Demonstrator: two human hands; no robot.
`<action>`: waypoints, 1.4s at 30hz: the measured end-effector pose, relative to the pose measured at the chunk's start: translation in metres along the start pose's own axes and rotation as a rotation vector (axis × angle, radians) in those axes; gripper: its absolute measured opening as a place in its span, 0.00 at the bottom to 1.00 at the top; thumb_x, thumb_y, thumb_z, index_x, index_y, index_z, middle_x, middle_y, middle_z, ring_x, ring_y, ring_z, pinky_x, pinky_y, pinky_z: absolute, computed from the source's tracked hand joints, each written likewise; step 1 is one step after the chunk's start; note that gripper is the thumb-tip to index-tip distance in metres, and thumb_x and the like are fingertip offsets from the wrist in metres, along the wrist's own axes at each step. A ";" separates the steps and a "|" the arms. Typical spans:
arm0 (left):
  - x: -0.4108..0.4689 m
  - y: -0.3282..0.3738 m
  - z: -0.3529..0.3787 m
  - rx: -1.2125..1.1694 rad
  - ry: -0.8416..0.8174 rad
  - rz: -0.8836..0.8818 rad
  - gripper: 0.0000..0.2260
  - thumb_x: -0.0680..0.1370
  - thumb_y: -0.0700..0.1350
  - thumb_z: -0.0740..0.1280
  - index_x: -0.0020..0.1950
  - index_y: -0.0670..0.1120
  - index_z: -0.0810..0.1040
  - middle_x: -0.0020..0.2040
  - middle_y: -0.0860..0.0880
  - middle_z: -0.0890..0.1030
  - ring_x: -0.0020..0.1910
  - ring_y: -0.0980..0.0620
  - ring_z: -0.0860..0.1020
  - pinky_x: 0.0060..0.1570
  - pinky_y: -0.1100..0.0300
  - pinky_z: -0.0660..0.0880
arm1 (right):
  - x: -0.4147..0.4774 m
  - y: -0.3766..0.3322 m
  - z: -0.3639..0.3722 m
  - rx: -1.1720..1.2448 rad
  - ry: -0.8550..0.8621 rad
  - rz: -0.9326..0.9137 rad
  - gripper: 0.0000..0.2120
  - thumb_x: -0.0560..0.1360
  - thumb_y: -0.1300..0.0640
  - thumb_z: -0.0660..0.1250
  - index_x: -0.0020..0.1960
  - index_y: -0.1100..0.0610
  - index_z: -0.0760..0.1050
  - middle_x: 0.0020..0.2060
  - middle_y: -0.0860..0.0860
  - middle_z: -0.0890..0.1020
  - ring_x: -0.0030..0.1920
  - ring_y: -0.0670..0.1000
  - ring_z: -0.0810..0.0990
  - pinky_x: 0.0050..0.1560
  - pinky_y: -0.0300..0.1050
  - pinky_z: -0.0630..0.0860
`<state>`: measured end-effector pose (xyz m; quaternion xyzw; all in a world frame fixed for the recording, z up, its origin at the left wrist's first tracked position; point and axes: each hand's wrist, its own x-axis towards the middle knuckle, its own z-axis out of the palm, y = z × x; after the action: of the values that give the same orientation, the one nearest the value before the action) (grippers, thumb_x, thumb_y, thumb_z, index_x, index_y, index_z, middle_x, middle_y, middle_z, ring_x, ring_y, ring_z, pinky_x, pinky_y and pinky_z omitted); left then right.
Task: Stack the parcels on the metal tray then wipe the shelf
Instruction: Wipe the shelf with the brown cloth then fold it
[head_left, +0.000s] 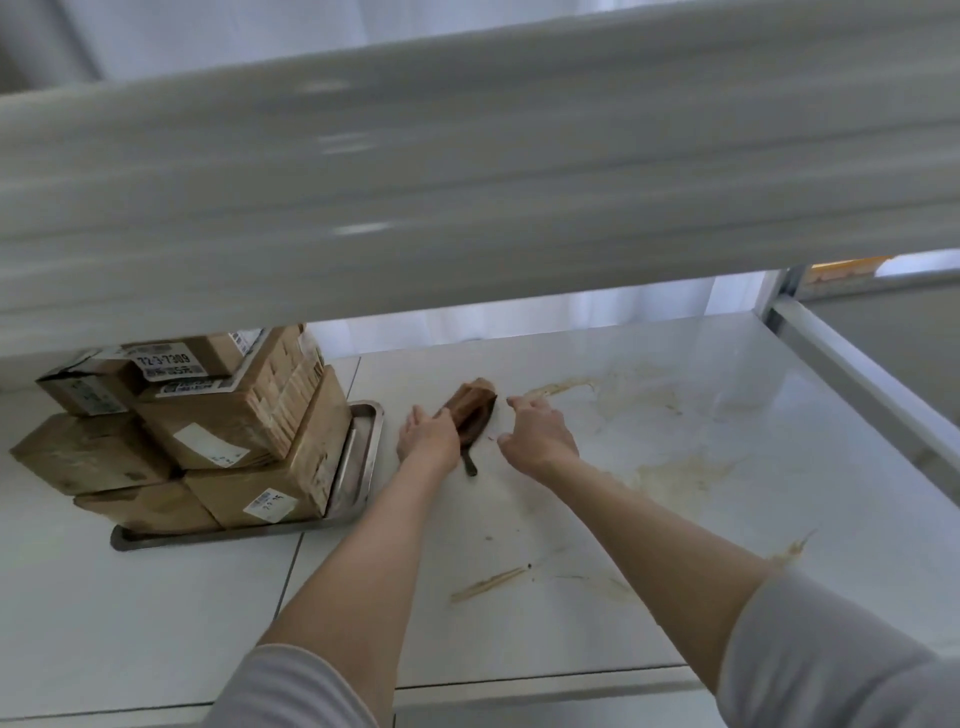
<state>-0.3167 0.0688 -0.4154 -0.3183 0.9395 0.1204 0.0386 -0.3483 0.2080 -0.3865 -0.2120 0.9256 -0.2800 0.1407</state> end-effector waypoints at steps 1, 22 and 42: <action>0.001 0.002 0.000 -0.001 0.012 -0.057 0.24 0.81 0.39 0.52 0.77 0.42 0.54 0.78 0.41 0.52 0.75 0.42 0.58 0.74 0.51 0.58 | -0.001 0.004 -0.001 -0.027 -0.021 0.002 0.28 0.78 0.56 0.60 0.77 0.54 0.57 0.75 0.54 0.60 0.73 0.57 0.60 0.70 0.53 0.64; -0.054 0.007 -0.009 -0.439 0.105 -0.004 0.07 0.75 0.41 0.62 0.41 0.44 0.79 0.39 0.46 0.76 0.41 0.46 0.74 0.38 0.60 0.68 | -0.024 0.019 -0.002 -0.026 0.047 0.036 0.20 0.79 0.53 0.61 0.70 0.55 0.67 0.66 0.57 0.70 0.65 0.58 0.69 0.61 0.51 0.72; -0.156 -0.019 -0.030 -1.054 -0.072 -0.063 0.17 0.73 0.40 0.72 0.60 0.41 0.77 0.47 0.48 0.81 0.50 0.49 0.79 0.52 0.55 0.77 | -0.081 -0.019 -0.024 1.067 -0.337 0.063 0.11 0.76 0.68 0.59 0.45 0.58 0.77 0.36 0.56 0.76 0.37 0.55 0.75 0.37 0.44 0.75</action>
<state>-0.1809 0.1384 -0.3668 -0.3183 0.7394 0.5863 -0.0908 -0.2809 0.2431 -0.3452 -0.1253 0.6263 -0.6675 0.3827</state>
